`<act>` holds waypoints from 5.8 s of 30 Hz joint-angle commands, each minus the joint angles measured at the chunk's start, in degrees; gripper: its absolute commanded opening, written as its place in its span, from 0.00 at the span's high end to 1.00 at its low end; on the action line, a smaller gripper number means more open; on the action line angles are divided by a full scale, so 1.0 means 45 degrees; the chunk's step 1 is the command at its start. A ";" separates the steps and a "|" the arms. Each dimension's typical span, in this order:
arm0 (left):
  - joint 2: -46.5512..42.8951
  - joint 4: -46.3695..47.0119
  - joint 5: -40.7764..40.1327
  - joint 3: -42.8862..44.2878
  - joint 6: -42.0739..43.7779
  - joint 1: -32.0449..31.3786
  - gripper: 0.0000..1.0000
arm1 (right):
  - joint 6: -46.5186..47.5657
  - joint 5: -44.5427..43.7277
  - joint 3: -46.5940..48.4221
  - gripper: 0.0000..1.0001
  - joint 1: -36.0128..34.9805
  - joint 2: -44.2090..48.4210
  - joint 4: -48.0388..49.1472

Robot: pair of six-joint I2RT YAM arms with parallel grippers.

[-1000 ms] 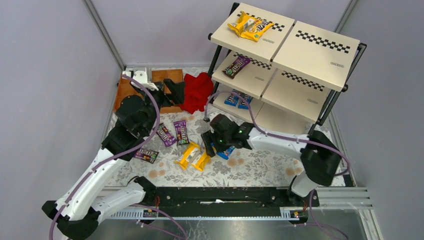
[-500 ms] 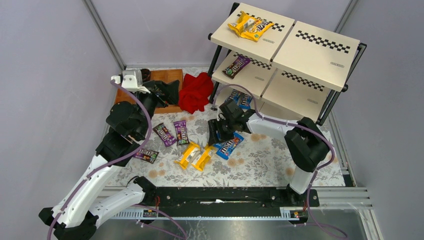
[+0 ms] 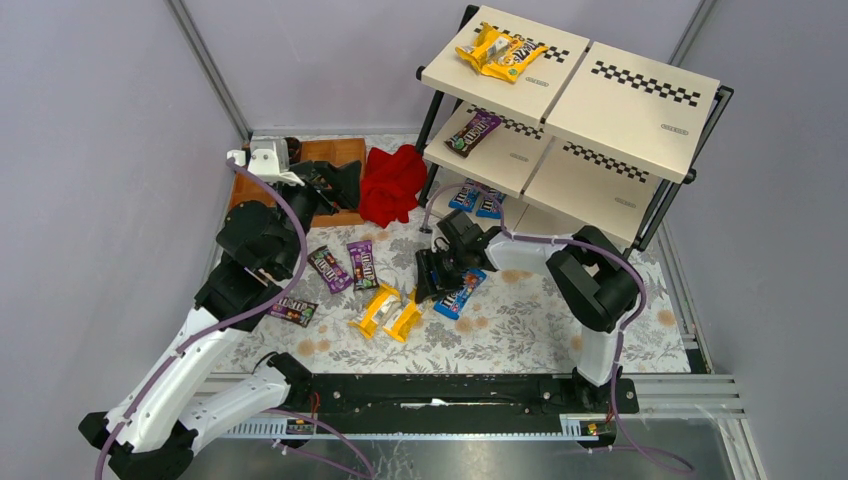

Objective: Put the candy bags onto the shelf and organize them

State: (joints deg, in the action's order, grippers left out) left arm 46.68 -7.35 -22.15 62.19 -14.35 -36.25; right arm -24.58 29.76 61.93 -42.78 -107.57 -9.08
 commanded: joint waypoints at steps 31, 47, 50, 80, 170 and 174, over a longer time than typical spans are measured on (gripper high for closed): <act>0.0035 0.0697 0.0126 -0.0128 0.0200 0.0048 0.01 | -0.0185 0.0656 -0.0477 1.00 0.0269 0.3412 0.0800; 0.0055 0.0692 0.0316 -0.0119 0.0114 0.0048 0.01 | 0.7432 -0.5607 0.3297 1.00 0.0269 1.0097 -0.3983; 0.0104 0.0719 0.0211 -0.0139 0.0103 0.0048 0.01 | 0.9027 -0.6147 0.3810 1.00 0.0269 1.1041 -0.3911; 0.0100 0.0749 0.0654 -0.0181 -0.0122 -0.0102 0.01 | 2.1705 -1.2006 0.8965 1.00 0.2334 0.7389 -0.1117; 0.0271 0.0800 0.0742 -0.0230 -0.0176 -0.0364 0.01 | 0.8702 -0.5104 0.6718 0.00 0.5395 1.1438 -0.3392; 0.0306 0.0798 0.0687 -0.0237 -0.0190 -0.0362 0.01 | 0.7134 -0.1702 0.6042 0.00 0.5396 1.2330 -0.3481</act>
State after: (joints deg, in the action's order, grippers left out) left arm 47.86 -6.33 -18.46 61.34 -15.03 -37.76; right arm 16.53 3.36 90.91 -18.72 -54.89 -27.92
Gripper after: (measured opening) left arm 0.988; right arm 0.995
